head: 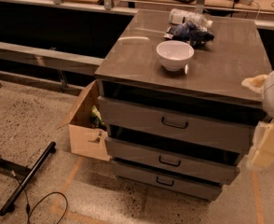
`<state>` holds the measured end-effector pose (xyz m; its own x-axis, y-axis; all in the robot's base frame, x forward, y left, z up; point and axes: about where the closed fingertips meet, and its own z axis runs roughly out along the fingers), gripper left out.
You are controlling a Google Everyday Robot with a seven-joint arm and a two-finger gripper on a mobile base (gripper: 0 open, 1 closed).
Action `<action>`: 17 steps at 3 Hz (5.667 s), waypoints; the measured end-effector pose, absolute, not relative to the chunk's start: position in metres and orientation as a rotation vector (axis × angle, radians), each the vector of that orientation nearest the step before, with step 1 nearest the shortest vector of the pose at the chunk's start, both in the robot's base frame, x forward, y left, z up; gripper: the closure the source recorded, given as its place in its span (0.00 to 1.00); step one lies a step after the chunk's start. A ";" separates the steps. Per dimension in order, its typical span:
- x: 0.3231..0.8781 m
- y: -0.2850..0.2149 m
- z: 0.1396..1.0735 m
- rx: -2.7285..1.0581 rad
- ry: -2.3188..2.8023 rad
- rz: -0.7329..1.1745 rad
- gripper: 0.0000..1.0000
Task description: Open bottom drawer
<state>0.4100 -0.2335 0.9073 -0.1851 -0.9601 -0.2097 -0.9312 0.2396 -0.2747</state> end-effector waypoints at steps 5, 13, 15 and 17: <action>0.398 -0.261 0.736 -1.653 2.188 -0.117 0.00; 0.437 -0.227 0.400 -1.585 1.962 -0.002 0.00; 0.445 -0.211 0.335 -1.631 1.960 0.002 0.00; 0.454 -0.217 0.302 -1.573 2.000 -0.004 0.00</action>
Offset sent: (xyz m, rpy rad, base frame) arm -0.0054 -0.0352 -0.2369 -0.0213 -0.0158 0.0297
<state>0.4543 -0.2173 0.3020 -0.1285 -0.8886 -0.4403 -0.8866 0.3018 -0.3504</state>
